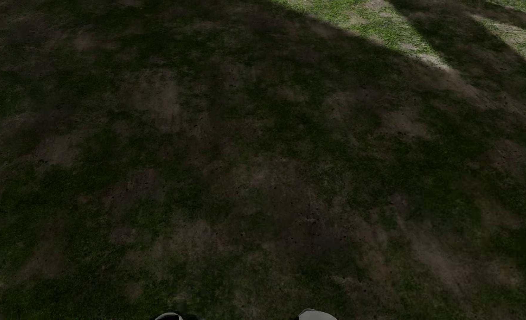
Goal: Move towards the shelves
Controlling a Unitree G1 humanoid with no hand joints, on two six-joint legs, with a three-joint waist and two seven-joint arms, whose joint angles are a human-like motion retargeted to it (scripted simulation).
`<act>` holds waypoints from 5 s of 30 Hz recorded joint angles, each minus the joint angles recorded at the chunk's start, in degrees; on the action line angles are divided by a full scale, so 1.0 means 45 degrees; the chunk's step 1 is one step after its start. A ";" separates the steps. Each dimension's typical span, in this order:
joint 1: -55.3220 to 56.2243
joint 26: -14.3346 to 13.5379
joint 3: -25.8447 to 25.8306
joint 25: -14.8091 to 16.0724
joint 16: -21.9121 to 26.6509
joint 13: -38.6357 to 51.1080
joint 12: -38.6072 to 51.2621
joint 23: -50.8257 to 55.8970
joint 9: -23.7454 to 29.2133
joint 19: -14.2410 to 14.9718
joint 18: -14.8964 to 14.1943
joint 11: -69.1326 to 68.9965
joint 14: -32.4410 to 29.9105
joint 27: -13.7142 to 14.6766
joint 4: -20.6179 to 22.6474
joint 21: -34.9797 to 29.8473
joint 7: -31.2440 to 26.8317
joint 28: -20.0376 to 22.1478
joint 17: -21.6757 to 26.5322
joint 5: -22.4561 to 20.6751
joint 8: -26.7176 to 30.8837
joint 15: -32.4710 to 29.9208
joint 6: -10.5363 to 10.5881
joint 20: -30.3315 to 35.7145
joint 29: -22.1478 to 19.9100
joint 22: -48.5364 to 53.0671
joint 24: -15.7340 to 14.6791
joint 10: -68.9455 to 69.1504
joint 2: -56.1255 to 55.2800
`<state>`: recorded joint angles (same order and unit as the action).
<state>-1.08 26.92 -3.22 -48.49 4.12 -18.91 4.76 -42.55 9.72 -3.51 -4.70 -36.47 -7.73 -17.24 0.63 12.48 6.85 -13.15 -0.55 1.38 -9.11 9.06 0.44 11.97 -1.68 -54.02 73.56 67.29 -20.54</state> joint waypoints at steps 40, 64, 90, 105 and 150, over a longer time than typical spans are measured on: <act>-0.1927 -0.1291 -0.0232 0.0845 0.0605 -0.0373 0.0295 0.0836 -0.0091 0.0241 -0.0253 -0.0259 0.0769 0.0149 0.2200 0.1564 -0.1994 0.0652 -0.0240 -0.0405 0.1086 -0.0674 -0.0160 -0.0223 -0.0167 0.0860 0.0319 -0.3451 -0.1311; 0.3220 -0.2151 0.1157 0.0092 -0.0862 0.3502 -0.2187 0.1521 0.0268 0.0331 0.2799 -0.9283 0.2914 0.0530 0.1545 -0.2396 0.1135 0.0584 0.1536 0.2011 0.0747 -0.1480 -0.1147 -0.1988 0.0419 0.1044 0.1939 -0.9409 0.2098; 0.6900 -0.2544 0.1665 -0.1513 -0.0013 0.3801 -0.5563 -0.0465 -0.0085 0.0187 0.1263 0.2496 0.1473 0.1484 -0.2151 -0.1725 -0.0464 0.0223 0.1195 -0.0612 -0.1230 0.2610 0.0881 -0.3188 0.0902 0.2672 -0.0744 -0.2479 0.4824; 0.3136 -0.2577 0.1281 0.0365 -0.0933 0.3203 -0.0738 0.2008 0.0250 0.0214 0.3197 -0.9864 0.2940 0.1040 0.1161 -0.2708 0.2263 0.1661 0.1263 0.2804 0.0884 -0.1634 -0.1226 -0.3476 0.0191 0.1278 0.2464 -0.9044 0.1746; 0.0664 -0.3691 0.0551 0.0777 0.0554 0.0530 -0.0163 0.1787 0.0241 0.0119 0.1630 -0.6196 0.4280 0.0694 0.1056 -0.2202 -0.0009 0.1487 0.1131 0.2773 -0.0424 -0.1460 -0.1355 -0.1555 -0.0581 0.2147 0.2685 -1.0038 -0.1164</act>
<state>1.91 10.31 -0.75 -44.99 6.61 -16.52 4.03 -34.51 10.80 -2.97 2.63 -64.35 11.53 -14.12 5.39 2.58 6.81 -6.46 4.54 13.86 -11.02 2.49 -5.65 4.97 -4.30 -44.36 85.64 22.12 -25.78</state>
